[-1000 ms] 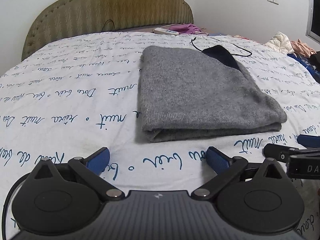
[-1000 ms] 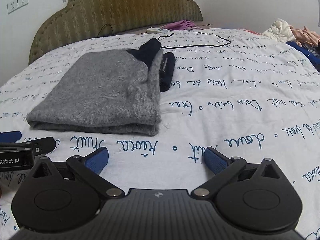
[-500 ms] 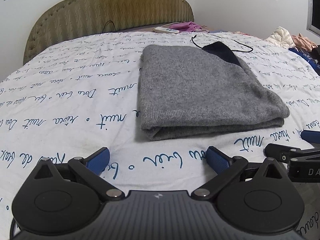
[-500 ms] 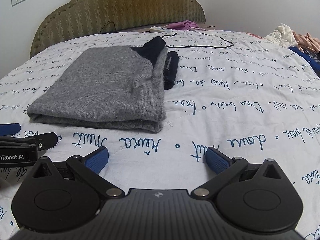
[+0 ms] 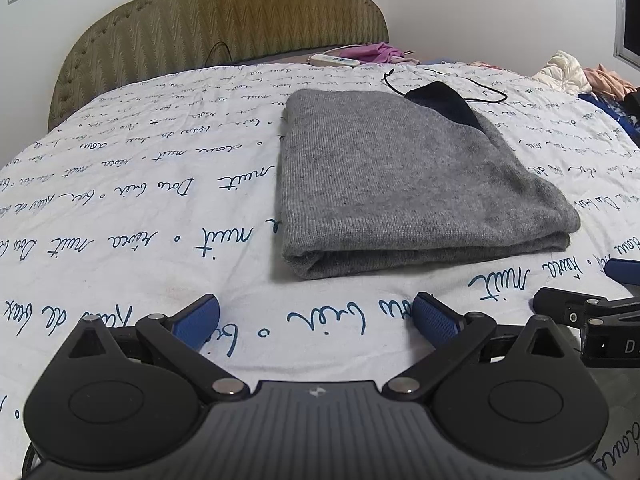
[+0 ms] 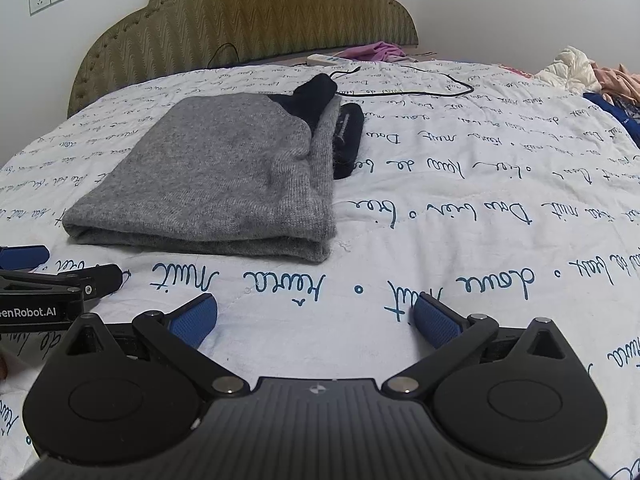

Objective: Fold small clothes

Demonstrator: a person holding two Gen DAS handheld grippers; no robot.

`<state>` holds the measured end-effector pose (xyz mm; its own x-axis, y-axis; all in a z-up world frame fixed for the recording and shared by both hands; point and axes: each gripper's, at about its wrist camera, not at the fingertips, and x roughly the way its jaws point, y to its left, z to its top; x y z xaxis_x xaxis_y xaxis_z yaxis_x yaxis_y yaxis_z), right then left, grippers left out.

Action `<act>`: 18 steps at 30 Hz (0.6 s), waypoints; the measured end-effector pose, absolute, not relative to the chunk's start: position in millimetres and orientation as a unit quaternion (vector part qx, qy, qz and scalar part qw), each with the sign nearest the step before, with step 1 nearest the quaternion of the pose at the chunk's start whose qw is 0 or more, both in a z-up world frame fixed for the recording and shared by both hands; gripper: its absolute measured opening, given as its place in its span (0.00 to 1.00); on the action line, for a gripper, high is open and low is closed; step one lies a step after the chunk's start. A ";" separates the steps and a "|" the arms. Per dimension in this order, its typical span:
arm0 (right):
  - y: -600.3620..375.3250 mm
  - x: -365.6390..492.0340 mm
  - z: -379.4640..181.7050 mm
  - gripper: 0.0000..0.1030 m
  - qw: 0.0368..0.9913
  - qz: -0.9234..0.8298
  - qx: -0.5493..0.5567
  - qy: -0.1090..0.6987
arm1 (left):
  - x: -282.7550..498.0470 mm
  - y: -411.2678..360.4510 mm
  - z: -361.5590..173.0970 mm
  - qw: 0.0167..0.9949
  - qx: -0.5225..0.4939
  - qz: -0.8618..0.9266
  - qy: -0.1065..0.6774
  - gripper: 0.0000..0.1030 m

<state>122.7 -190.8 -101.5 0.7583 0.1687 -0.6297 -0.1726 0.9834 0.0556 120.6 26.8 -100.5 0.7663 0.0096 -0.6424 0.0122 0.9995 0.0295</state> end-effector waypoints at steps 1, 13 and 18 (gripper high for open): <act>-190.6 122.7 -101.5 1.00 0.938 0.091 -0.003 0.336 | 120.8 26.7 -100.5 0.939 0.016 -0.001 0.342 1.00; -190.8 122.4 -101.2 1.00 0.938 0.090 -0.006 0.336 | 120.4 27.0 -100.6 0.940 0.016 -0.001 0.342 1.00; -190.3 122.3 -101.3 1.00 0.938 0.089 -0.007 0.336 | 120.4 27.2 -100.5 0.940 0.016 -0.001 0.342 1.00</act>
